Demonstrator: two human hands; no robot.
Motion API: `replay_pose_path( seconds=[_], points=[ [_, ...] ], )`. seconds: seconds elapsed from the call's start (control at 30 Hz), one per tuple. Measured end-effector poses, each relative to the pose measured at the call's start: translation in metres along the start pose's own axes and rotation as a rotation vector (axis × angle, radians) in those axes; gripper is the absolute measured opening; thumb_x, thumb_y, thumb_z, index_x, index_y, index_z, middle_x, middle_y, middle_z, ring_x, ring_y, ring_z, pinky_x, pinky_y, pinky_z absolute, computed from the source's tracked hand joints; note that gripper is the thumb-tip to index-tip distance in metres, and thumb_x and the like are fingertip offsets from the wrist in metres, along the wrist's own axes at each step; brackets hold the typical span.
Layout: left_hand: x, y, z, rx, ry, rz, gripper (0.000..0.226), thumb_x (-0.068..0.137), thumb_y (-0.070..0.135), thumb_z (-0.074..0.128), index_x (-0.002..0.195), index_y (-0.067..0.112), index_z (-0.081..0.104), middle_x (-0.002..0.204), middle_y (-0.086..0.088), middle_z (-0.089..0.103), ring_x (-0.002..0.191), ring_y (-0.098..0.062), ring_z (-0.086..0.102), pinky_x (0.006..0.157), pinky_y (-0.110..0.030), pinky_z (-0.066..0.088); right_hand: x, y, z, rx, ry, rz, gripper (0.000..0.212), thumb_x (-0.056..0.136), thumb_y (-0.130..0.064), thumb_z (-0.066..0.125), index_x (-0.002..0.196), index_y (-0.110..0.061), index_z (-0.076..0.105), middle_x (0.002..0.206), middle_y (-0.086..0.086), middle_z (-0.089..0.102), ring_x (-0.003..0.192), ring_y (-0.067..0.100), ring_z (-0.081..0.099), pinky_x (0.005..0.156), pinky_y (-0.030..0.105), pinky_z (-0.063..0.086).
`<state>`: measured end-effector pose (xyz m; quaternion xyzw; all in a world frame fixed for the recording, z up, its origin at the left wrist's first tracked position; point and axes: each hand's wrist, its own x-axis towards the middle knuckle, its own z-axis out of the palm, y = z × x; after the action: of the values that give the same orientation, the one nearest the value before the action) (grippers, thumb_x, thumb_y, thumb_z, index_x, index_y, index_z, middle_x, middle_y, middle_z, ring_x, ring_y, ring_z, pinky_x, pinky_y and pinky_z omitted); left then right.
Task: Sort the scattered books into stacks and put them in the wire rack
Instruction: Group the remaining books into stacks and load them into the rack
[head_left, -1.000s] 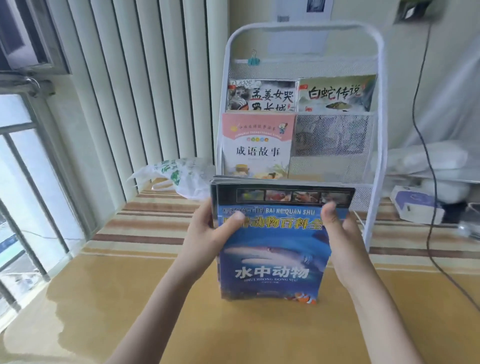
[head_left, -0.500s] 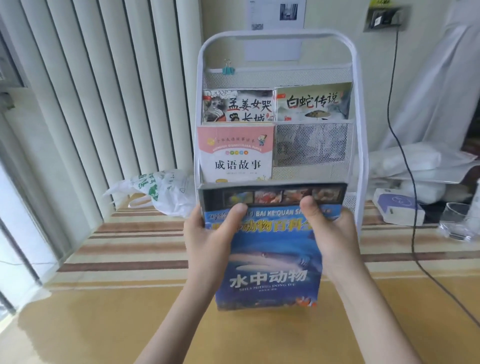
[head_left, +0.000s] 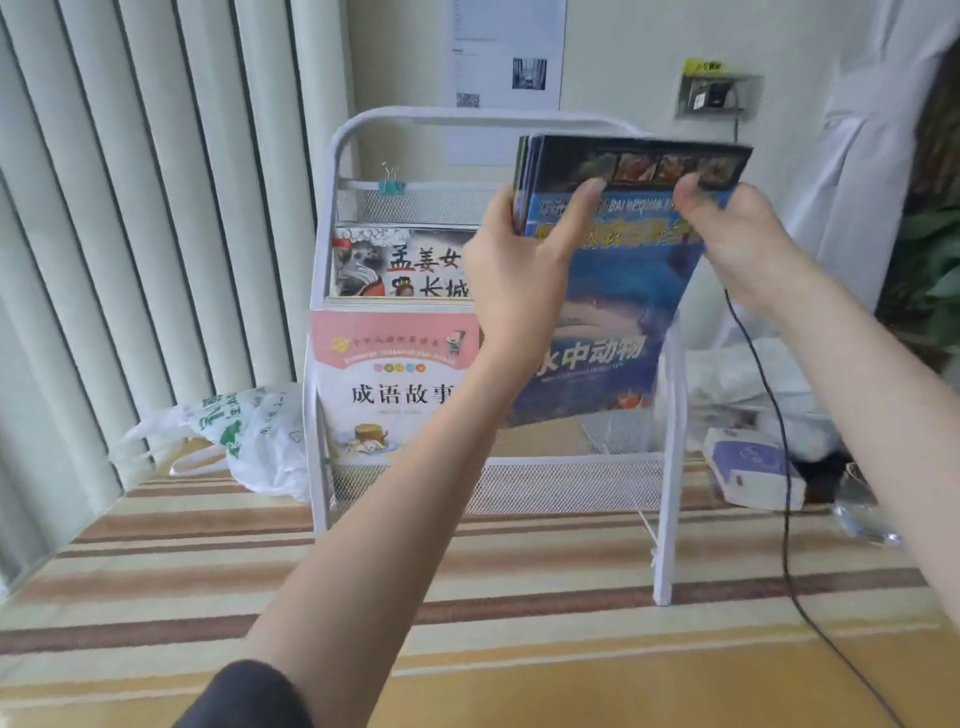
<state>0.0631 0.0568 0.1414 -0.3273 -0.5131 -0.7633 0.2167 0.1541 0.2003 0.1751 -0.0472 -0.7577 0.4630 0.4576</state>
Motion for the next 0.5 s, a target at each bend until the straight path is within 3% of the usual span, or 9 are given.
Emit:
replay_pose_path(
  seconds=[0.1, 0.17, 0.23, 0.33, 0.43, 0.5],
  points=[
    [0.004, -0.031, -0.005, 0.159, -0.037, 0.067, 0.044, 0.081, 0.041, 0.072, 0.083, 0.001, 0.052, 0.068, -0.01, 0.055, 0.059, -0.012, 0.043, 0.06, -0.03, 0.038, 0.002, 0.031, 0.0, -0.127, -0.059, -0.014, 0.029, 0.082, -0.041, 0.06, 0.102, -0.02, 0.062, 0.089, -0.02, 0.066, 0.074, -0.017, 0.059, 0.069, 0.004, 0.043],
    [0.009, -0.039, -0.01, 0.288, -0.095, 0.166, 0.042, 0.081, 0.038, 0.072, 0.095, 0.006, 0.048, 0.08, -0.006, 0.057, 0.072, -0.02, 0.053, 0.065, -0.031, 0.039, 0.0, 0.042, 0.005, -0.183, -0.069, -0.047, 0.02, 0.088, -0.025, 0.061, 0.107, -0.019, 0.059, 0.094, -0.015, 0.062, 0.071, -0.022, 0.056, 0.067, 0.001, 0.04],
    [0.015, -0.043, -0.015, 0.533, -0.143, 0.253, 0.055, 0.081, 0.045, 0.068, 0.114, 0.008, 0.046, 0.09, -0.005, 0.061, 0.088, -0.029, 0.058, 0.07, -0.029, 0.034, -0.003, 0.047, 0.006, -0.238, -0.061, -0.084, 0.022, 0.085, -0.021, 0.067, 0.106, -0.021, 0.059, 0.095, -0.012, 0.062, 0.073, -0.02, 0.057, 0.071, 0.003, 0.041],
    [0.022, -0.049, -0.027, 0.952, -0.26, 0.317, 0.061, 0.079, 0.064, 0.057, 0.119, 0.019, 0.046, 0.09, -0.002, 0.064, 0.097, -0.028, 0.058, 0.079, -0.033, 0.026, -0.006, 0.059, 0.007, -0.412, -0.003, -0.102, 0.04, 0.071, -0.038, 0.079, 0.098, -0.024, 0.052, 0.09, -0.019, 0.06, 0.086, 0.003, 0.06, 0.086, 0.023, 0.045],
    [0.025, -0.053, -0.033, 1.073, -0.38, 0.32, 0.058, 0.08, 0.068, 0.052, 0.11, 0.018, 0.05, 0.091, -0.009, 0.066, 0.098, -0.029, 0.056, 0.085, -0.037, 0.03, -0.013, 0.065, 0.01, -0.537, 0.021, -0.15, 0.06, 0.06, -0.061, 0.072, 0.107, -0.031, 0.049, 0.104, -0.021, 0.06, 0.102, 0.021, 0.058, 0.103, 0.046, 0.037],
    [0.027, -0.052, -0.032, 1.133, -0.442, 0.345, 0.059, 0.082, 0.068, 0.049, 0.114, 0.018, 0.051, 0.095, -0.011, 0.066, 0.105, -0.031, 0.053, 0.089, -0.039, 0.031, -0.015, 0.065, 0.011, -0.564, 0.03, -0.172, 0.057, 0.062, -0.062, 0.071, 0.109, -0.037, 0.049, 0.107, -0.022, 0.06, 0.102, 0.023, 0.058, 0.106, 0.047, 0.033]
  ],
)
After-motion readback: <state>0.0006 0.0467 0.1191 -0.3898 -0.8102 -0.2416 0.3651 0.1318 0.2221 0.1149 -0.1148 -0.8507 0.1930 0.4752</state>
